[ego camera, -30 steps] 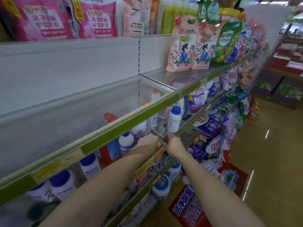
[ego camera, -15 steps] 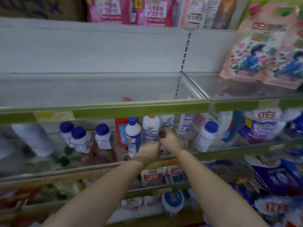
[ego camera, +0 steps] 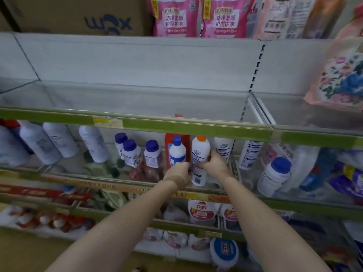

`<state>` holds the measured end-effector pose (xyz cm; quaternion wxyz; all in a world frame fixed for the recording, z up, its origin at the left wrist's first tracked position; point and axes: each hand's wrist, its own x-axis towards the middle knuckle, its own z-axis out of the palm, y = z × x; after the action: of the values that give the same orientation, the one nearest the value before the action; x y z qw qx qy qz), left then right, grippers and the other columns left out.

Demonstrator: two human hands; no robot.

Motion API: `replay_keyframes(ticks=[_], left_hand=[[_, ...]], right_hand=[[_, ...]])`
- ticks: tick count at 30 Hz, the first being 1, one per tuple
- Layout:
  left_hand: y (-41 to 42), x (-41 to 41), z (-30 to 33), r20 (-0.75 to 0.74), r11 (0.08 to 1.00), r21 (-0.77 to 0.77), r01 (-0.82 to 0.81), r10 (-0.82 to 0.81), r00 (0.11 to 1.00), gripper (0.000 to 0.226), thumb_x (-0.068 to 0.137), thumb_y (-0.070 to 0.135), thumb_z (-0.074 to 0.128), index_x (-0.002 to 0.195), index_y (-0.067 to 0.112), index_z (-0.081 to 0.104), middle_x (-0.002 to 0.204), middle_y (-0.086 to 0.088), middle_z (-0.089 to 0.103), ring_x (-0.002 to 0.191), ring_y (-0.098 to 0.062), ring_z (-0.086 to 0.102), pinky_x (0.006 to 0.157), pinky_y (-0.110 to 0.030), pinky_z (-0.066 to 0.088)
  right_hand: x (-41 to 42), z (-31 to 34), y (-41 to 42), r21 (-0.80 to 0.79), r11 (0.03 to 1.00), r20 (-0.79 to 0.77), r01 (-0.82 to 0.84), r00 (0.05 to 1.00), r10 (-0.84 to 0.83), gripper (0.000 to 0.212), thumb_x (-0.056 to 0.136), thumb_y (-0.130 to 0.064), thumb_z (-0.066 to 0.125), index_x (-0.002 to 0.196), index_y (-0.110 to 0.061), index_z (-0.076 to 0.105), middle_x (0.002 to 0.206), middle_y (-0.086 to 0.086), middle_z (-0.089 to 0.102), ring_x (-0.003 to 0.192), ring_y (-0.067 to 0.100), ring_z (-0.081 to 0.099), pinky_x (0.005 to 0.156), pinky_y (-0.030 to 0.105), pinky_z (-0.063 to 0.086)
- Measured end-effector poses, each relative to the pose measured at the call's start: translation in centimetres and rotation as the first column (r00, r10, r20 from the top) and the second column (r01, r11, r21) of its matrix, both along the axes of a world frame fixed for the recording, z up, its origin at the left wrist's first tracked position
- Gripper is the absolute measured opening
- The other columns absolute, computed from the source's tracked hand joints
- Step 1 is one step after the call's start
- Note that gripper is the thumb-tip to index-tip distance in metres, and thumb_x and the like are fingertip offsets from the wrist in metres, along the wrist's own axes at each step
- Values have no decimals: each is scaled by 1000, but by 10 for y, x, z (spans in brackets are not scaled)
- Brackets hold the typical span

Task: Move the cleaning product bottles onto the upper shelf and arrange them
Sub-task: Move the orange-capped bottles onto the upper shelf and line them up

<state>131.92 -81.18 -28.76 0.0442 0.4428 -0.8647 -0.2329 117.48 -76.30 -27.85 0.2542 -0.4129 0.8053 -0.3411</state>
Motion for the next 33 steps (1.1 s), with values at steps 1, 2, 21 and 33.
replay_keyframes(ticks=[1, 2, 21, 33], left_hand=[[0, 0, 1, -24, 1000, 16, -11, 12, 1000, 2, 93, 20, 59, 93, 22, 59, 97, -2, 68, 90, -22, 64, 84, -41, 57], [1, 0, 2, -47, 999, 38, -28, 30, 998, 5, 94, 20, 59, 89, 23, 58, 94, -1, 68, 88, -21, 64, 83, -40, 57], [29, -19, 43, -386, 947, 257, -194, 284, 878, 37, 86, 37, 75, 106, 16, 52, 85, 3, 59, 91, -22, 64, 67, -28, 44], [23, 45, 41, -527, 796, 597, -97, 481, 701, 42, 76, -1, 78, 112, 12, 61, 106, -8, 64, 103, -26, 61, 87, -37, 54]], right_hand=[[0, -1, 1, 5, 1000, -19, -12, 1000, 12, 47, 79, -34, 84, 115, -18, 58, 109, 4, 69, 104, 25, 63, 87, 38, 51], [1, 0, 3, 13, 1000, -43, -25, 999, 25, 48, 78, -36, 84, 116, -19, 59, 109, 4, 70, 104, 26, 65, 86, 39, 53], [38, 1, 34, 67, 998, -140, 1, 990, 9, 24, 92, -38, 62, 107, -21, 54, 95, 4, 69, 92, 28, 66, 83, 40, 54], [65, -4, 36, 183, 983, -229, 14, 973, 29, 53, 80, -33, 79, 119, -25, 44, 130, 5, 50, 121, 31, 52, 97, 52, 50]])
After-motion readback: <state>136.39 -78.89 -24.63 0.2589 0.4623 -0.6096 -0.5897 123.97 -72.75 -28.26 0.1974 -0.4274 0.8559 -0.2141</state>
